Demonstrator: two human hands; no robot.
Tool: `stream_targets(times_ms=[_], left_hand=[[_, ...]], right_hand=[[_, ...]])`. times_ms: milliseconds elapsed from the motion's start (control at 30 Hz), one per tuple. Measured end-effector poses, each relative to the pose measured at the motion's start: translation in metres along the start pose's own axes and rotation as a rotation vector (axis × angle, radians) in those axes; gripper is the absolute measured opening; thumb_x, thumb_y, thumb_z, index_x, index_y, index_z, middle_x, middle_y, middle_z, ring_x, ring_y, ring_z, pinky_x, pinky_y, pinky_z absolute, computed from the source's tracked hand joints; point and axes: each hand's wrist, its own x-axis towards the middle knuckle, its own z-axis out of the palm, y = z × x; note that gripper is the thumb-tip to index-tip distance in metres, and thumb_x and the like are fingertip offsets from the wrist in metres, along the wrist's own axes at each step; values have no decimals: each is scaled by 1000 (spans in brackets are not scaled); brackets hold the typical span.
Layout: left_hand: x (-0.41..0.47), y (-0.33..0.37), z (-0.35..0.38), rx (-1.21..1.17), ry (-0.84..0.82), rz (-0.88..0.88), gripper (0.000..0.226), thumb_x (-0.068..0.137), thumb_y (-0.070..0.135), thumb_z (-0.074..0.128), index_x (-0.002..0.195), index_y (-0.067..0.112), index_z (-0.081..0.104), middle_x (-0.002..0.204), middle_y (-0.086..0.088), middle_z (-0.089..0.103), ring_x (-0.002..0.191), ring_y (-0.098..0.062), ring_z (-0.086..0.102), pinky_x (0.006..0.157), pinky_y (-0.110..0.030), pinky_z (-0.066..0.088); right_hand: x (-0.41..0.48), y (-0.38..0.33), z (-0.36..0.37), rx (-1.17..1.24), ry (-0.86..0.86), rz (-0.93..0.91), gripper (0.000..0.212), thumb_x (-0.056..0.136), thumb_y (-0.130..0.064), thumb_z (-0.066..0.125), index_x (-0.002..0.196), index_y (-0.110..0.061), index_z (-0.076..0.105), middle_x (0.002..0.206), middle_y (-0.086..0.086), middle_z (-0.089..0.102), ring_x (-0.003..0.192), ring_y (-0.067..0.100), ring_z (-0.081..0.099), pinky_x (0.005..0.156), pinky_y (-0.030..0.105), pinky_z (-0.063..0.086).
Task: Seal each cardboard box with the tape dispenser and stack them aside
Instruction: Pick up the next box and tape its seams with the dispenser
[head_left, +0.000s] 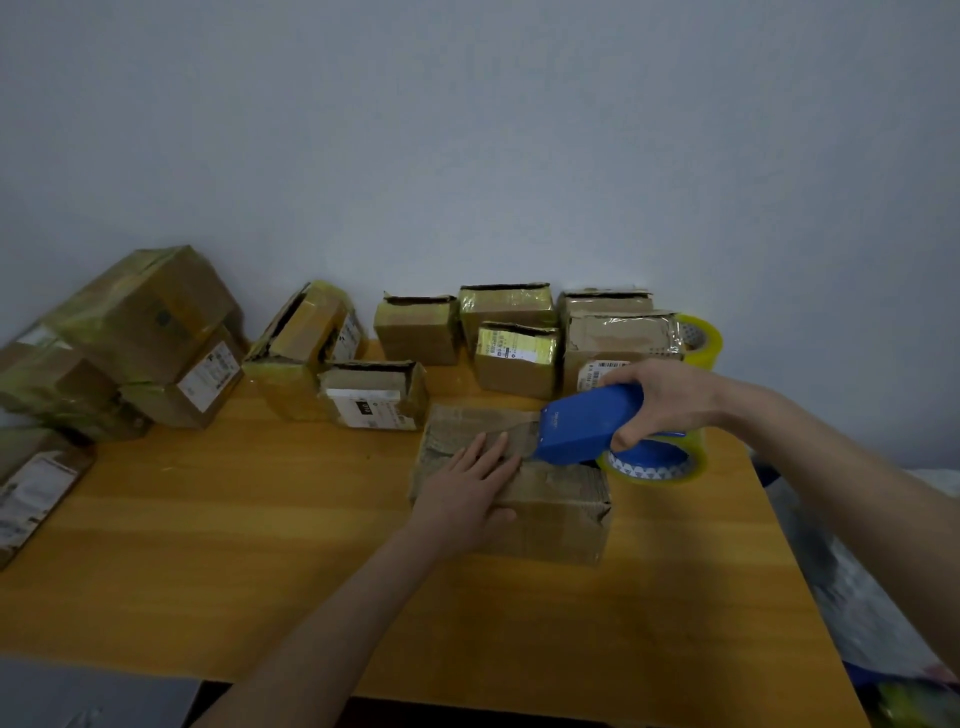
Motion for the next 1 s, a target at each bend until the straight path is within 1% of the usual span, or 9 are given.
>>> stream_targets(times_ms=[133, 233, 333, 400, 500, 633, 733, 833, 1000], left_hand=[[17, -6, -21, 31, 7, -57, 119, 73, 68, 63, 149, 22, -16, 153, 1, -26, 143, -19, -22, 111, -36, -14], [32, -8, -34, 61, -69, -1, 129, 66, 69, 68, 148, 24, -21, 154, -1, -27, 142, -22, -24, 113, -42, -16], [34, -15, -32, 36, -68, 9, 122, 67, 68, 69, 152, 26, -8, 160, 0, -7, 147, -21, -6, 114, -42, -11], [31, -23, -30, 40, -35, 29, 117, 68, 68, 68, 152, 27, -3, 160, 2, 0, 146, -20, 0, 115, -40, -7], [27, -31, -29, 52, -49, 36, 112, 73, 67, 64, 152, 31, -7, 160, 3, -7, 147, -20, -4, 116, -41, -5], [9, -20, -8, 86, -5, 79, 88, 91, 59, 44, 144, 33, -22, 155, 3, -26, 145, -19, -17, 114, -39, -13], [-1, -10, 4, 93, 3, 62, 76, 96, 55, 34, 141, 33, -23, 152, 4, -27, 142, -17, -21, 116, -40, -11], [1, -9, 2, 87, -22, 31, 78, 96, 54, 35, 146, 29, -19, 152, 6, -24, 141, -14, -21, 116, -38, -9], [1, -8, -1, 90, -53, 19, 76, 96, 54, 35, 149, 28, -13, 152, 8, -23, 140, -10, -19, 118, -37, -3]], right_hand=[[-1, 5, 3, 36, 5, -37, 45, 69, -29, 82, 107, -27, 58, 100, -4, 58, 90, 11, 57, 79, 29, 52], [-2, 7, 3, 73, -2, -35, 46, 69, -27, 82, 109, -24, 59, 103, -1, 60, 92, 14, 59, 83, 34, 54], [-3, 9, 3, 112, 0, -28, 48, 69, -26, 82, 111, -23, 59, 105, 0, 60, 94, 14, 59, 85, 35, 54], [-3, 8, 5, 140, -5, -35, 48, 70, -27, 82, 112, -24, 59, 105, -2, 60, 94, 13, 60, 85, 34, 55], [-1, 4, 10, 150, 10, -54, 47, 70, -28, 82, 110, -27, 58, 101, -6, 60, 93, 11, 59, 83, 30, 54], [0, 4, 12, 97, 38, -64, 45, 69, -33, 81, 105, -31, 55, 94, -11, 56, 89, 9, 57, 77, 26, 51], [1, 1, 13, 87, 25, -56, 46, 69, -36, 80, 107, -33, 55, 93, -14, 56, 86, 6, 56, 73, 24, 50], [-2, 0, 14, 25, 33, -51, 48, 69, -42, 78, 108, -35, 52, 93, -14, 56, 86, 7, 56, 74, 25, 50], [-15, 11, 17, 51, 20, -35, 51, 72, -37, 79, 116, -28, 54, 103, -3, 59, 94, 14, 57, 80, 30, 54]])
